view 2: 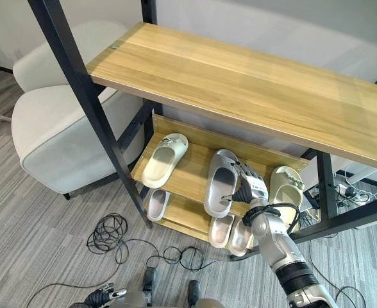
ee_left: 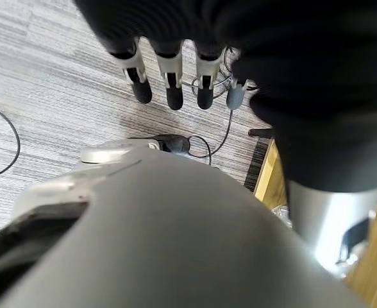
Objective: Arrange the slippers neatly on the shoe rack.
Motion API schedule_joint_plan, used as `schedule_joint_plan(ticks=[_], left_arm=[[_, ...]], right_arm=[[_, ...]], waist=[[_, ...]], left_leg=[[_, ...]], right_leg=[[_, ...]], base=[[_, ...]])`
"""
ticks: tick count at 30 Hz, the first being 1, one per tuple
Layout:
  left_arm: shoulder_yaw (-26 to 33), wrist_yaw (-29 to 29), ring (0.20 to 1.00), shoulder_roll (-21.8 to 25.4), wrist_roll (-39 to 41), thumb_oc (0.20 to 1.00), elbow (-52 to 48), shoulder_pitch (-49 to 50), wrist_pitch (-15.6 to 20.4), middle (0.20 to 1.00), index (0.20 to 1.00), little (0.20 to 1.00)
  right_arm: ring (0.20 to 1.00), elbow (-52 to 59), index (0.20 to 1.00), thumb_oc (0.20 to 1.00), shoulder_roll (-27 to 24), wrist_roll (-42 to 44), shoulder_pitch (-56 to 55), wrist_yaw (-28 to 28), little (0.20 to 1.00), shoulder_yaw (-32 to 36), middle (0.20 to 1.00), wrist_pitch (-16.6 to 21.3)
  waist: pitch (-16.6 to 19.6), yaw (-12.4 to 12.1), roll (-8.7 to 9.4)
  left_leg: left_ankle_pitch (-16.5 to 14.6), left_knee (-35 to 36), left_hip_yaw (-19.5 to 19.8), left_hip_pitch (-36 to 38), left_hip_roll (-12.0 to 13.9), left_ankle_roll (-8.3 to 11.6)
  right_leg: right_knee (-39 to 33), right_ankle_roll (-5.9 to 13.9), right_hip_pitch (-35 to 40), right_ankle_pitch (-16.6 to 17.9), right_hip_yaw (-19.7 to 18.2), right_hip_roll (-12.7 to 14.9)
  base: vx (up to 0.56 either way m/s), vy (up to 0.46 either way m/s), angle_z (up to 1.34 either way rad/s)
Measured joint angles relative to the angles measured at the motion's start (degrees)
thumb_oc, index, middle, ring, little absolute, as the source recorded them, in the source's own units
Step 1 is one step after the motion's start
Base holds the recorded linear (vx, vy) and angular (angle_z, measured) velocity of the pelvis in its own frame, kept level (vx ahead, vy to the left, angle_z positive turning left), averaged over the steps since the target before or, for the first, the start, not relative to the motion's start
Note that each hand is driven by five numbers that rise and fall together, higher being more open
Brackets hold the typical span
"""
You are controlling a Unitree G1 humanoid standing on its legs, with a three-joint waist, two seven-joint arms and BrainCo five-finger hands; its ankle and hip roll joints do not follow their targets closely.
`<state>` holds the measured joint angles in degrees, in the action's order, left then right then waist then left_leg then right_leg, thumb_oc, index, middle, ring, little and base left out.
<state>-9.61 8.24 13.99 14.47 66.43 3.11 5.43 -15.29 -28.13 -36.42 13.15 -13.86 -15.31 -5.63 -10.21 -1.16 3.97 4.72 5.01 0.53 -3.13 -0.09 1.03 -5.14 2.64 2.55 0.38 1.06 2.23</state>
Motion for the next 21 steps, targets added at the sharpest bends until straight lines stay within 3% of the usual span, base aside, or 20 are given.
schedule_joint_plan(ticks=[11,15,21], left_arm=[[-1.7,-1.5,1.0,0.3,1.9,1.0,-1.3,-2.5,0.6,1.0,1.0,1.0],[-2.0,-2.3,1.0,0.3,3.7,1.0,-2.4,-4.0,1.3,1.0,1.0,1.0],[-3.7,-2.3,1.0,0.6,5.0,1.0,-2.8,-4.5,1.9,1.0,1.0,1.0]], right_arm=[[1.0,-5.2,1.0,1.0,0.0,0.2,5.4,-0.8,1.0,0.5,1.0,-2.0],[1.0,-7.9,1.0,1.0,0.0,0.3,9.9,-3.0,1.0,1.1,1.0,-2.4],[1.0,-8.1,1.0,1.0,0.0,1.4,11.7,-4.0,1.0,1.2,1.0,-2.3]], waist=[[-3.8,-0.1,-0.73],[-6.7,-1.5,-1.14],[-7.2,-1.8,-1.26]], left_leg=[[0.3,-1.8,1.3,-4.4,-0.1,0.13],[0.3,-3.0,1.7,-6.6,-0.1,0.38],[0.3,-3.4,2.0,-8.0,-0.3,0.39]], right_leg=[[0.0,-0.18,-3.1,0.3,1.4,-0.1],[0.0,-0.25,-4.5,0.8,1.7,-0.2],[0.0,-0.12,-5.7,1.0,2.1,-0.1]], base=[[-0.03,-0.005,0.06],[-0.02,-0.001,0.04],[0.0,0.002,0.01]])
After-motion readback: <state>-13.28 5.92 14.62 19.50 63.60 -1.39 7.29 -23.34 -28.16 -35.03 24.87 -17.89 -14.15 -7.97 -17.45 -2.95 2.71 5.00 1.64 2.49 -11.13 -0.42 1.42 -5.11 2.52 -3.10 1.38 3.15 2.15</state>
